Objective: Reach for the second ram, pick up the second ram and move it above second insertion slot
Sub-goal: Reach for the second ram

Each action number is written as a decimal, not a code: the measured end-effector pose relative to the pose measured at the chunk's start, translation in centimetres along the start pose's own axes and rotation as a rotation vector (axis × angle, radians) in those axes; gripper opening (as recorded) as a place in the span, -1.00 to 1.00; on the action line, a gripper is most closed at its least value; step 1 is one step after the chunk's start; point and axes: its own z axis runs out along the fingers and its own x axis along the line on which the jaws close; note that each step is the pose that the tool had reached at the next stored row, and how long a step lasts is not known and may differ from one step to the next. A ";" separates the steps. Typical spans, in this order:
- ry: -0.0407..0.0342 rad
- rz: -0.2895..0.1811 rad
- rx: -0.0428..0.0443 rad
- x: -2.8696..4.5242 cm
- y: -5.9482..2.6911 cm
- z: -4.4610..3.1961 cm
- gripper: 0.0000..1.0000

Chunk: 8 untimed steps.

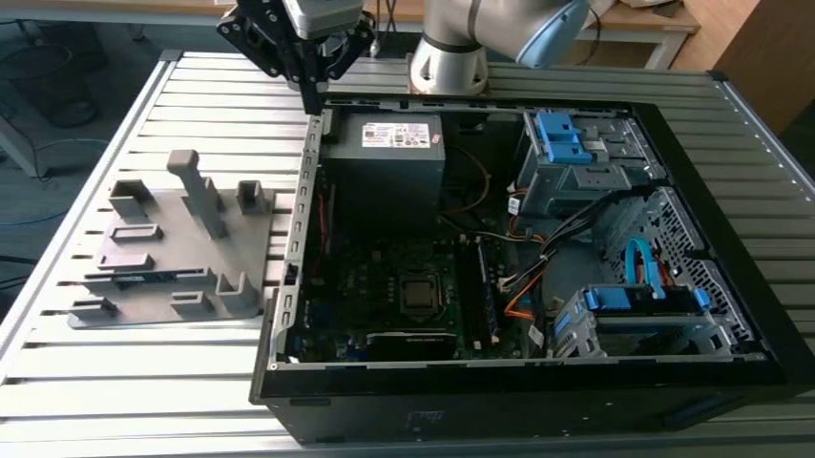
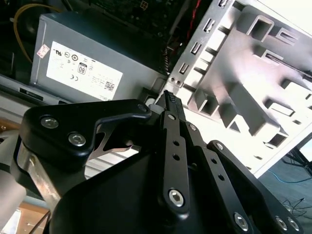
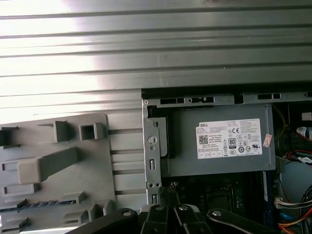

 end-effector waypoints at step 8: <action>0.0000 0.000 0.0000 1.10 -0.08 -0.01 -0.80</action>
